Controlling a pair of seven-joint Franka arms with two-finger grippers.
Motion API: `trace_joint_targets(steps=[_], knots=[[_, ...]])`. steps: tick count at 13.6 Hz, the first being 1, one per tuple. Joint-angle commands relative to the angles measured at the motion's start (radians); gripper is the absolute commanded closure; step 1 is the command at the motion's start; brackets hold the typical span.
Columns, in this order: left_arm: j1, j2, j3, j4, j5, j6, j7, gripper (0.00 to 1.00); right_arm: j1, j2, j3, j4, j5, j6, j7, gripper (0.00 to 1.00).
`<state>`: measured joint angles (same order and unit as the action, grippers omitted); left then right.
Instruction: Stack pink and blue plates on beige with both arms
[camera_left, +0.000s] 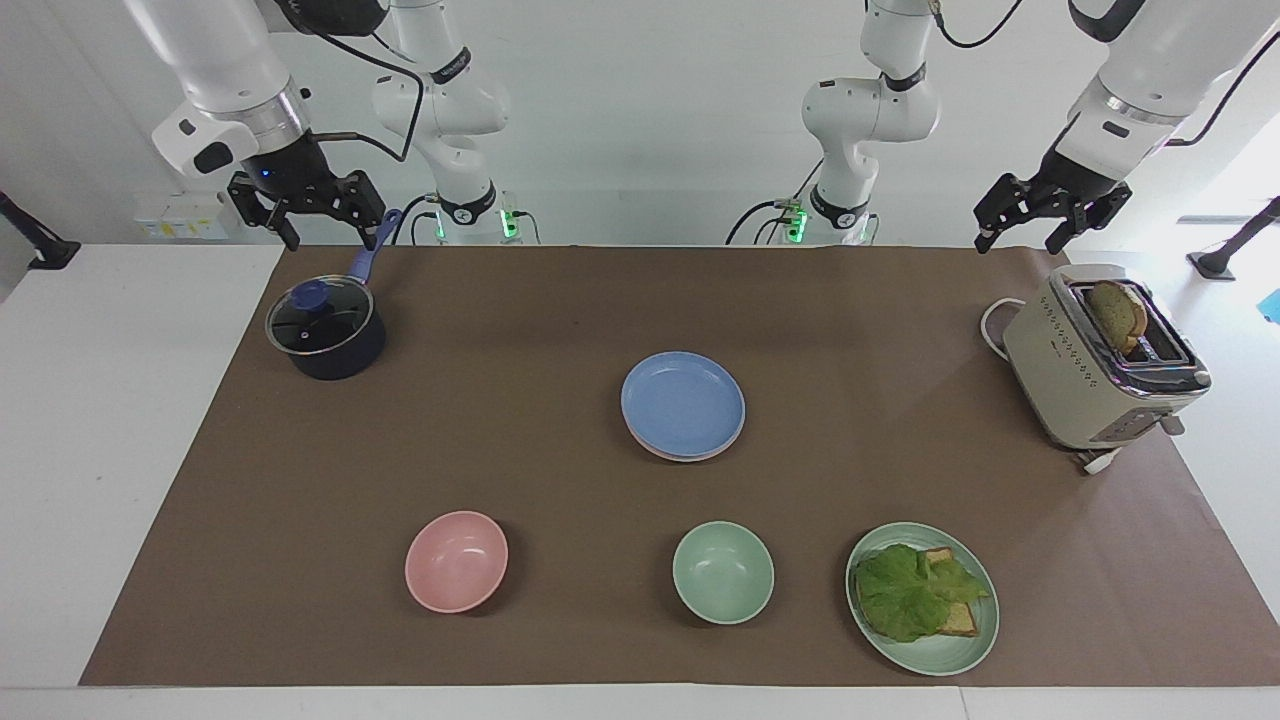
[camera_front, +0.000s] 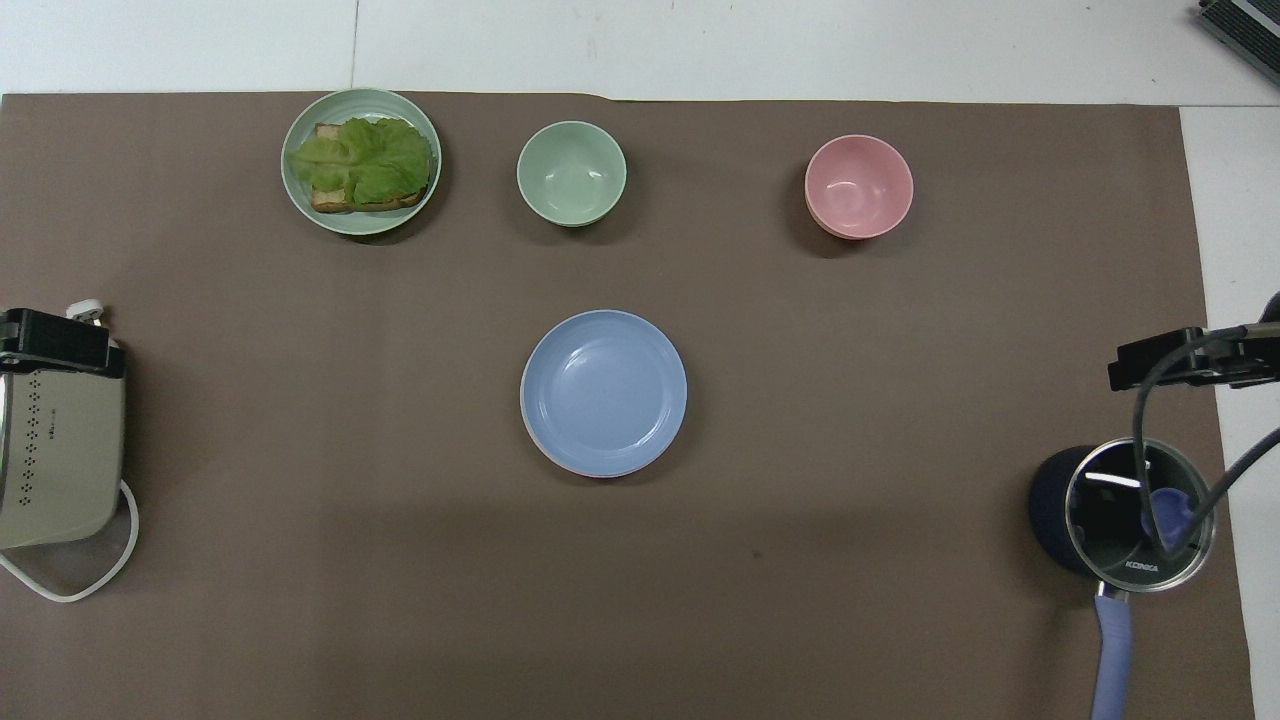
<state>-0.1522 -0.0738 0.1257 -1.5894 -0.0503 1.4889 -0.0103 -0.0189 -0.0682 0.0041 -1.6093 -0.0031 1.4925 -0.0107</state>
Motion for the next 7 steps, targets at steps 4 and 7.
trace_joint_targets(steps=[4,7], knots=[[0.01,-0.009,-0.009,0.0,0.023,-0.013,0.01,0.0,0.0,-0.028,0.007,-0.037,-0.015,0.014,0.028,0.0],[0.01,-0.008,-0.009,0.0,0.023,-0.013,0.01,0.0,0.0,-0.03,0.007,-0.038,-0.015,0.02,0.043,0.0]])
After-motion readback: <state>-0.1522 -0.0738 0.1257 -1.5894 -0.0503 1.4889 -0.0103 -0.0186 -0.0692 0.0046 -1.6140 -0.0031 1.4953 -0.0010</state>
